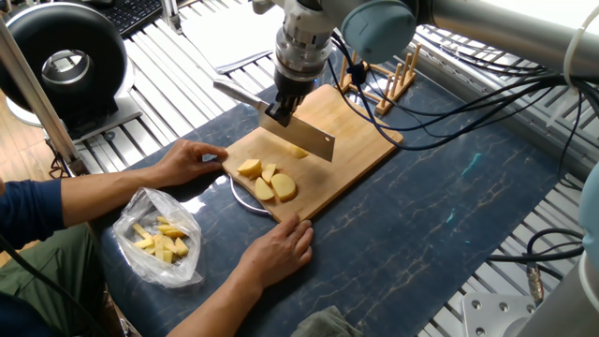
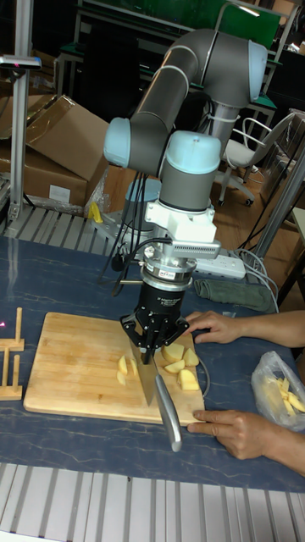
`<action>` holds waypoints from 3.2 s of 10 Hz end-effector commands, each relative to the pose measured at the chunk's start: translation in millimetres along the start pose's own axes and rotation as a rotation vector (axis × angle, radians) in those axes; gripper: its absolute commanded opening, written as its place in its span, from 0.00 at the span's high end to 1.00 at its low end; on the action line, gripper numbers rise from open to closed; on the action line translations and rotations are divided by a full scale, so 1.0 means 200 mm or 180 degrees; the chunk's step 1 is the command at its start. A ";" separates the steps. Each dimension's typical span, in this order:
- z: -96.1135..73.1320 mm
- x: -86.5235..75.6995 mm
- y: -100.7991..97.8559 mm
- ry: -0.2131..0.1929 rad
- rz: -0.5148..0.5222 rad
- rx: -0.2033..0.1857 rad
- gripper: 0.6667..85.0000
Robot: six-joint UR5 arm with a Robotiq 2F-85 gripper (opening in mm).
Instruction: Chop the potatoes
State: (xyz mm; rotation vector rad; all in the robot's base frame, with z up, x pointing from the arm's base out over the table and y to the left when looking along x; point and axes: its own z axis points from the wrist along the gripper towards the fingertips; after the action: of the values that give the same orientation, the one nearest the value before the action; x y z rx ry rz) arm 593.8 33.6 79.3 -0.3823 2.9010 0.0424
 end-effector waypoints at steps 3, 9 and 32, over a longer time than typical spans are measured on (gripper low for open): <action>-0.01 -0.01 0.00 -0.0021 0.0027 -0.0029 1.00; 0.03 -0.01 0.01 -0.0050 0.0052 -0.0021 1.00; -0.02 0.02 0.01 -0.0001 0.0038 0.0010 1.00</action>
State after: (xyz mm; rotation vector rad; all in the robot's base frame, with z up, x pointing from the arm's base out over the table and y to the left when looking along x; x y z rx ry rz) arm 589.1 32.2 83.5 -0.3792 2.9071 0.0279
